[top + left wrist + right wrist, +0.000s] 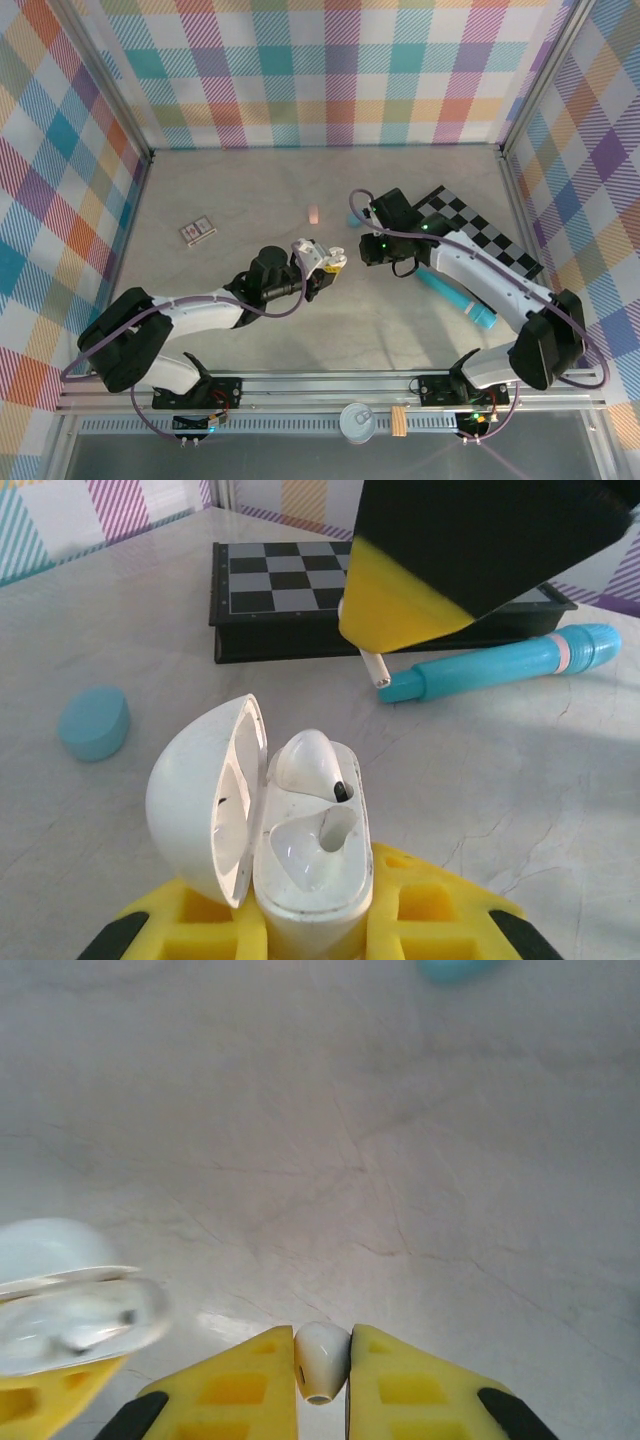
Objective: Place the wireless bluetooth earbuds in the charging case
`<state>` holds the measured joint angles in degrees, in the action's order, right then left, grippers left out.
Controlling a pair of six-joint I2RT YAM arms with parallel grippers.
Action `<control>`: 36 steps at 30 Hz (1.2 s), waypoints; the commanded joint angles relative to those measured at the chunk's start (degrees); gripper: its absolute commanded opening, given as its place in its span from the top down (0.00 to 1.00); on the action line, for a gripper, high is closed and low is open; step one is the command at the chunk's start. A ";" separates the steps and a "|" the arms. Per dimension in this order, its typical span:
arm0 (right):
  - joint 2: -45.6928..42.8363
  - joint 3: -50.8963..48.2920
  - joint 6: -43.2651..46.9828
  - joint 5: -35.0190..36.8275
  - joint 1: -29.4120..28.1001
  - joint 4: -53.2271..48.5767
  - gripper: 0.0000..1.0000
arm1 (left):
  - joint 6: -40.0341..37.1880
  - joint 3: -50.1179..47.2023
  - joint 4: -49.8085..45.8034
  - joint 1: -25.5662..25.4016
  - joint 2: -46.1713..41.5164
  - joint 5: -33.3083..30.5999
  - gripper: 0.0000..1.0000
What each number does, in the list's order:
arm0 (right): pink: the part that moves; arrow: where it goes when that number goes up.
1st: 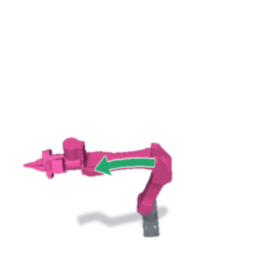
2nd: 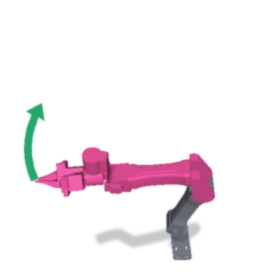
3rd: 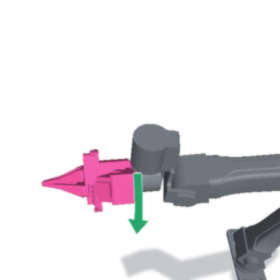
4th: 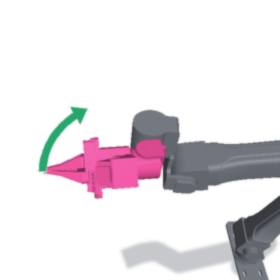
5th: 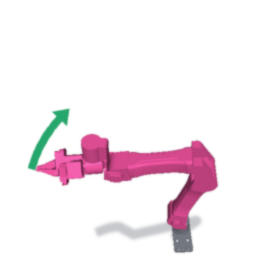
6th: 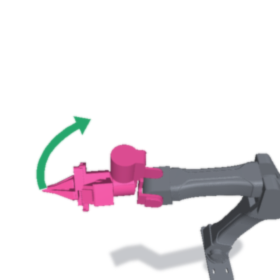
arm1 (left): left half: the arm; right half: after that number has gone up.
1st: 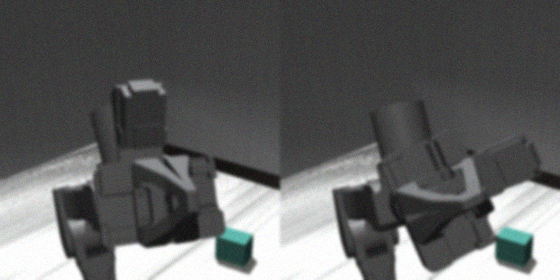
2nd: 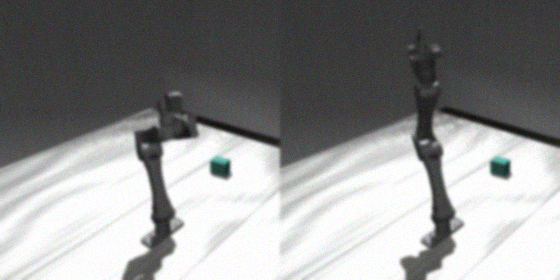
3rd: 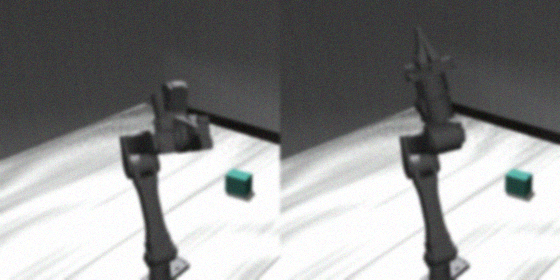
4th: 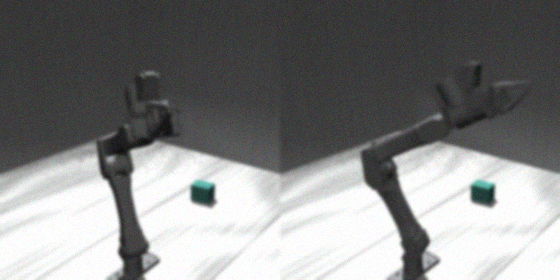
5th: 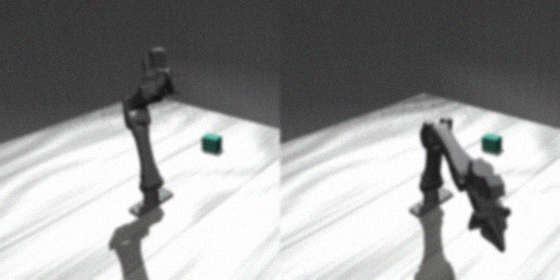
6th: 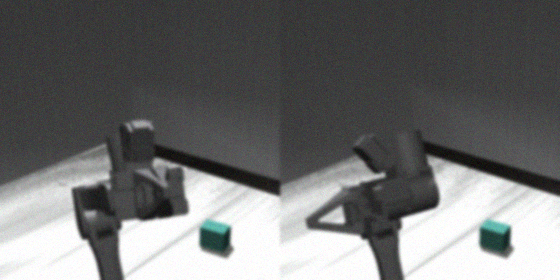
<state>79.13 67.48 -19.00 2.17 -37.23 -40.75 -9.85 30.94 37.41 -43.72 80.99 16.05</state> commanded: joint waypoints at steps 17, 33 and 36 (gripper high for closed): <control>-4.43 -2.68 9.60 -4.45 -6.36 11.35 0.86 | 5.69 4.75 -2.59 1.80 -0.30 9.00 0.94; -5.28 -4.54 10.20 -9.10 -6.45 11.42 0.86 | 7.74 4.31 -0.72 1.81 -1.67 8.11 0.94; -5.21 -4.33 10.94 -9.89 -6.39 10.65 0.86 | 7.66 4.14 -0.58 1.80 -2.00 7.93 0.94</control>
<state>75.24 64.05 -9.54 -4.71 -43.35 -29.52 -2.74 34.61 34.57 -42.50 81.12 23.57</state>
